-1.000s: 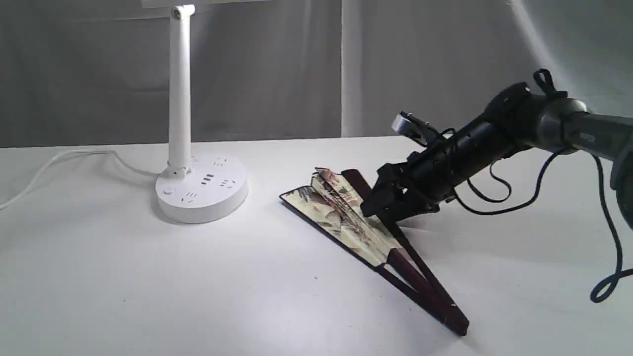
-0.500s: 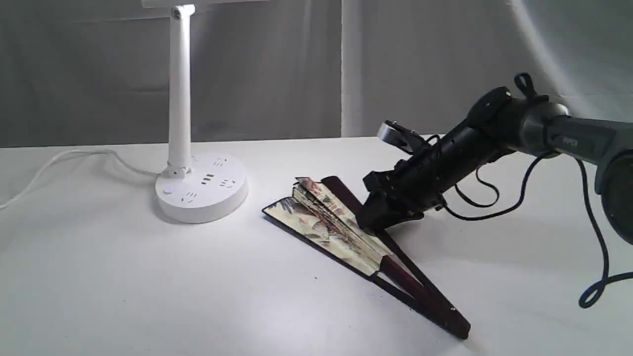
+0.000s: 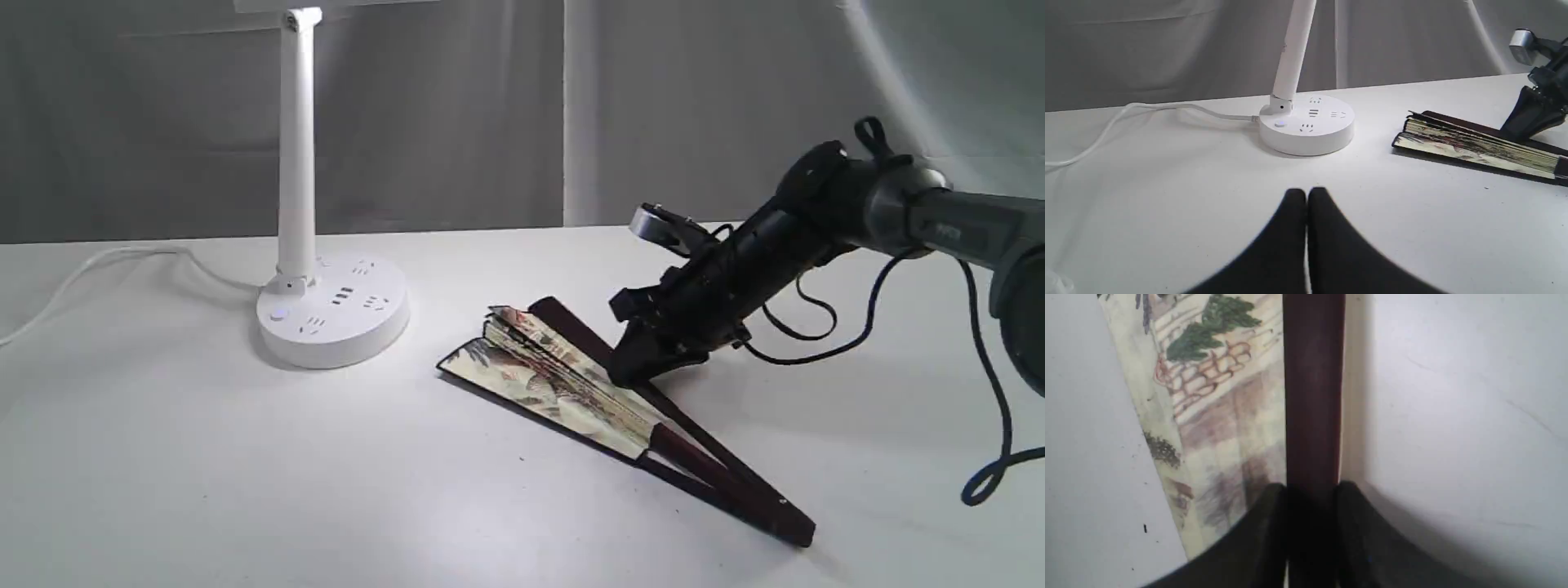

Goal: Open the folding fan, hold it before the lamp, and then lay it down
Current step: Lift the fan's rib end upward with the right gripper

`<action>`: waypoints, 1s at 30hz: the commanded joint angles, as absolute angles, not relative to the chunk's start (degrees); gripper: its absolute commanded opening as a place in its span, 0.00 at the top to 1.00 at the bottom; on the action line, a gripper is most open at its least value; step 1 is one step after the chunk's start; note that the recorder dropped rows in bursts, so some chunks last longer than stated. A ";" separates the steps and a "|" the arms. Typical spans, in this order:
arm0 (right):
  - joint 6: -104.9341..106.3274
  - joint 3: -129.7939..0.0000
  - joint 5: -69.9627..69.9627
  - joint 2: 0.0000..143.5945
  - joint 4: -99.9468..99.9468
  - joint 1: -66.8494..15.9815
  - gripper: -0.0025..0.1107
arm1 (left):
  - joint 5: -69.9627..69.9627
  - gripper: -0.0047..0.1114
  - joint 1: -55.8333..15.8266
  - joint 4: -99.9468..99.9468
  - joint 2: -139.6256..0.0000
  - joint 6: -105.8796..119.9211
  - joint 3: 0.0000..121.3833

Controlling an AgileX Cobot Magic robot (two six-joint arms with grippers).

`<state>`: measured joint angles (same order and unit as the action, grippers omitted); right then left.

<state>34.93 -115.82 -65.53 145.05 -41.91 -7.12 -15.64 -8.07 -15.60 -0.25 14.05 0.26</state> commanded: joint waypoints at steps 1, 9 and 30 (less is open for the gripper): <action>35.06 -115.38 -65.76 142.86 -39.67 -5.87 0.98 | -15.26 0.96 -7.98 -15.49 0.00 13.86 0.00; 36.16 -115.38 -65.32 138.19 -39.01 -6.11 0.98 | -15.26 0.96 -7.98 -15.49 0.00 13.86 0.00; 41.36 -115.38 -66.09 131.08 -42.57 -7.40 0.98 | -15.26 0.96 -7.98 -15.49 0.00 13.86 0.00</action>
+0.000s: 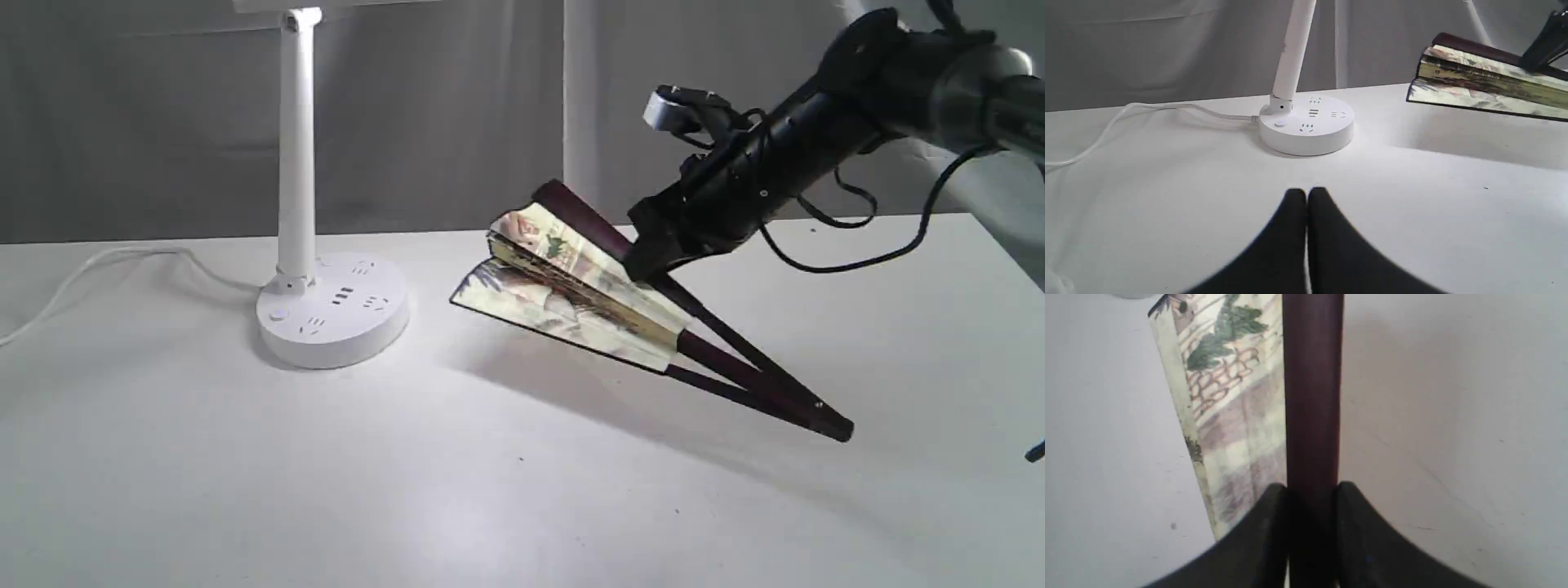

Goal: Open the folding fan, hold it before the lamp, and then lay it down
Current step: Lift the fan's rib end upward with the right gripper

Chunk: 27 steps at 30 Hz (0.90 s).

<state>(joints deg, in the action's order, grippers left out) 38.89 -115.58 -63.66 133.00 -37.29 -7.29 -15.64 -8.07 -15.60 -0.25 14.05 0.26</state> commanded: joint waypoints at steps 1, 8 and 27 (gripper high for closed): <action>42.43 -115.38 -66.91 130.87 -44.30 -7.40 0.98 | -15.26 0.96 -7.98 -15.49 0.00 13.86 0.00; 45.19 -115.38 -69.96 130.05 -48.82 -7.40 0.98 | -15.26 0.96 -7.98 -15.49 0.00 13.86 0.00; 46.62 -115.38 -69.96 130.16 -49.07 -7.40 0.98 | -15.26 0.96 -7.98 -15.49 0.00 13.86 0.00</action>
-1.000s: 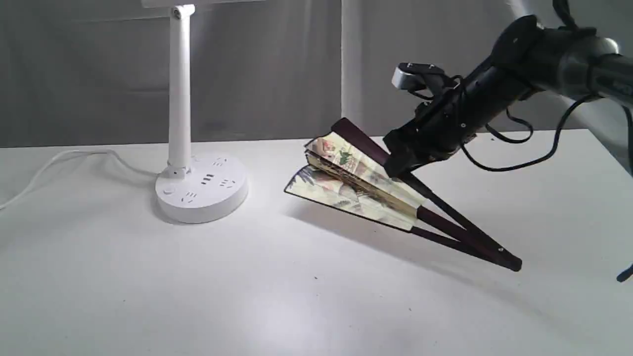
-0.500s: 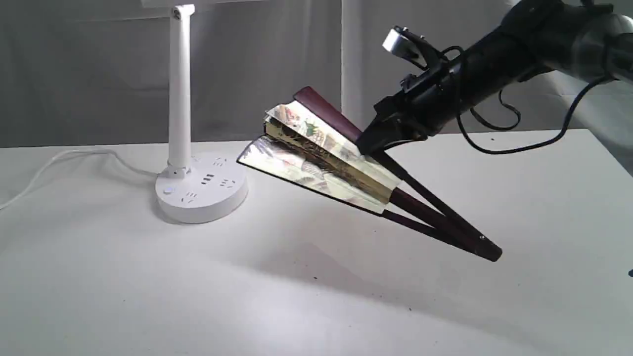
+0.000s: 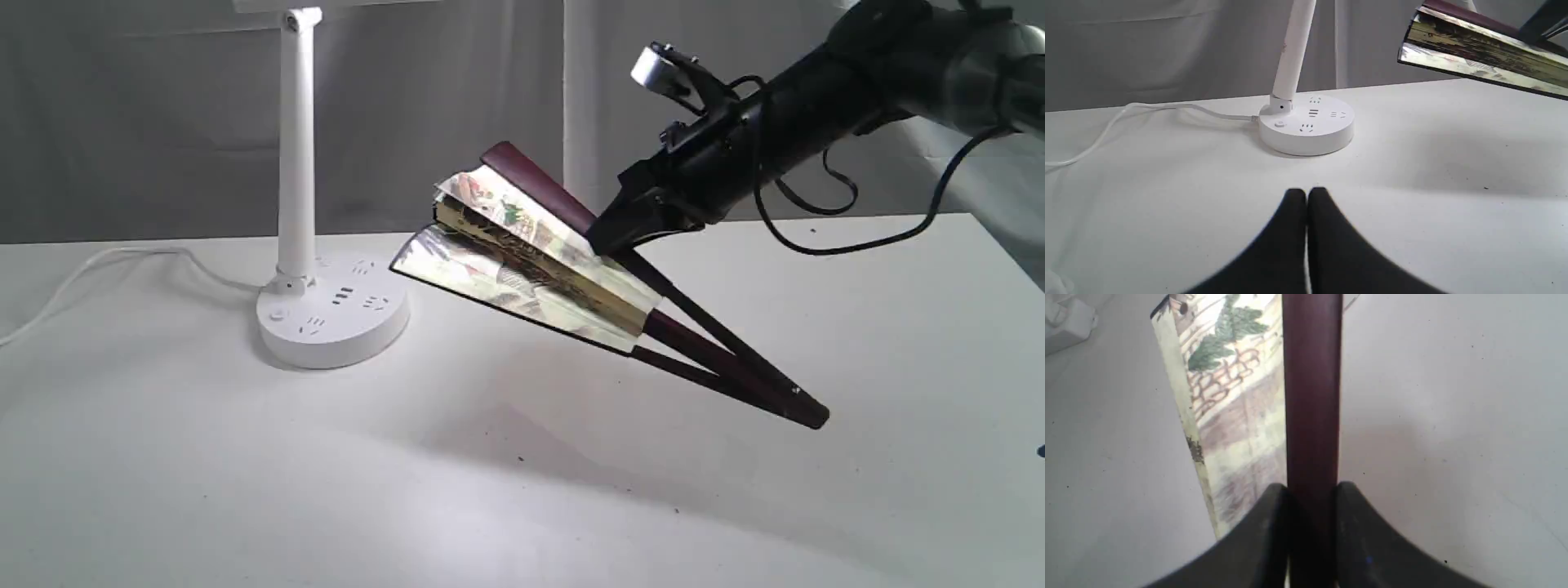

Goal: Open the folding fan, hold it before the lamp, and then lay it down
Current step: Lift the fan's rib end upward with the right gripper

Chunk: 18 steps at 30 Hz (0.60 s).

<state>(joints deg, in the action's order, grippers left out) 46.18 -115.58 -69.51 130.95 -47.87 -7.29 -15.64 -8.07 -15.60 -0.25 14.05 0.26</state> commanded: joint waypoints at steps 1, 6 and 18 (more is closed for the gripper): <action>46.51 -115.38 -69.96 130.16 -49.19 -7.40 0.98 | -15.26 0.96 -7.96 -15.49 0.00 13.99 0.00; 46.51 -115.38 -69.96 130.16 -51.57 -7.30 0.98 | -5.99 0.96 -7.96 -23.35 0.00 12.33 0.00; 47.29 -115.38 -69.96 130.16 -51.70 -7.19 0.98 | 2.35 0.96 -7.96 -32.51 0.00 9.13 0.00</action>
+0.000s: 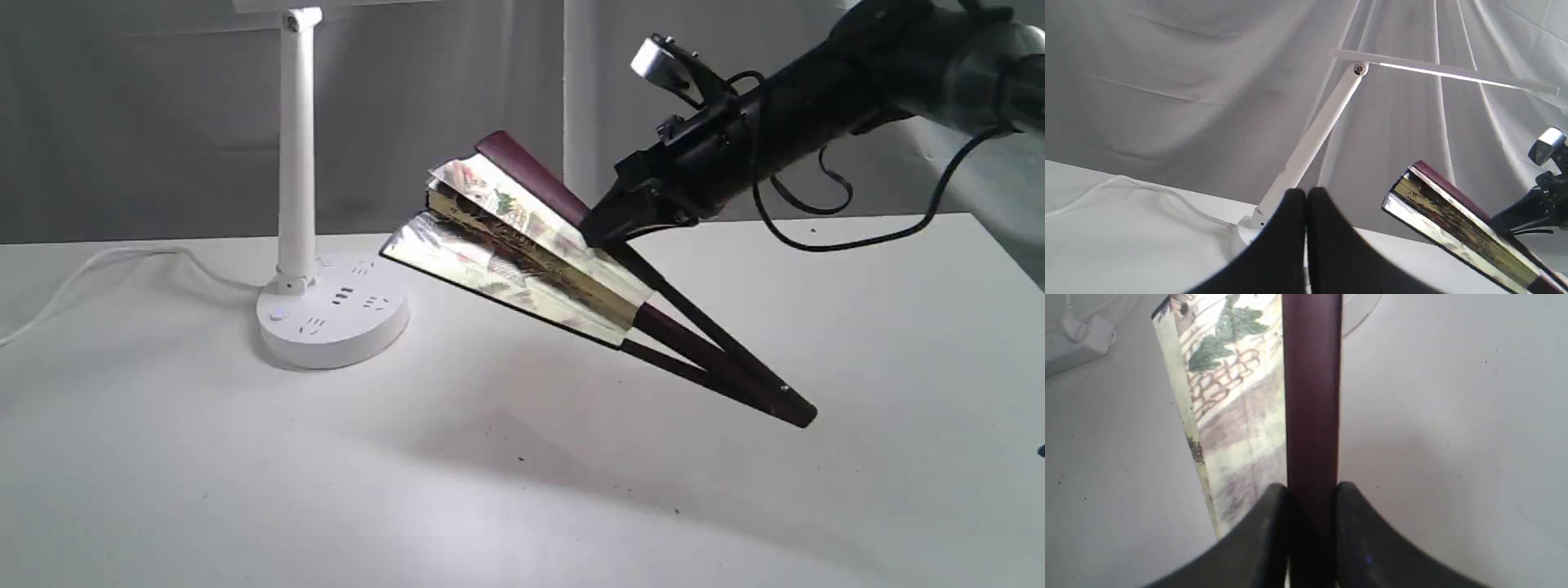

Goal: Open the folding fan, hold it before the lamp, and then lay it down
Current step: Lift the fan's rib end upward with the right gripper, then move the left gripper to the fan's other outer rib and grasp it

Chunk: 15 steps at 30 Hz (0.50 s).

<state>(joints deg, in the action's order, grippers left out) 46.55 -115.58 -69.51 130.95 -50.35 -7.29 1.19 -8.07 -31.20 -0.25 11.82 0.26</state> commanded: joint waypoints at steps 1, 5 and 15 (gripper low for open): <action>47.29 -115.38 -69.96 130.16 -51.70 -7.19 0.98 | 3.17 0.96 -7.96 -32.60 0.00 7.94 0.00; 47.30 -115.38 -69.96 130.16 -51.83 -7.19 0.98 | 0.00 0.96 -7.96 -32.05 0.00 7.64 3.49; 47.30 -115.38 -69.96 130.16 -51.83 -7.19 0.98 | 0.00 0.96 -7.96 -22.11 -24.17 14.13 13.46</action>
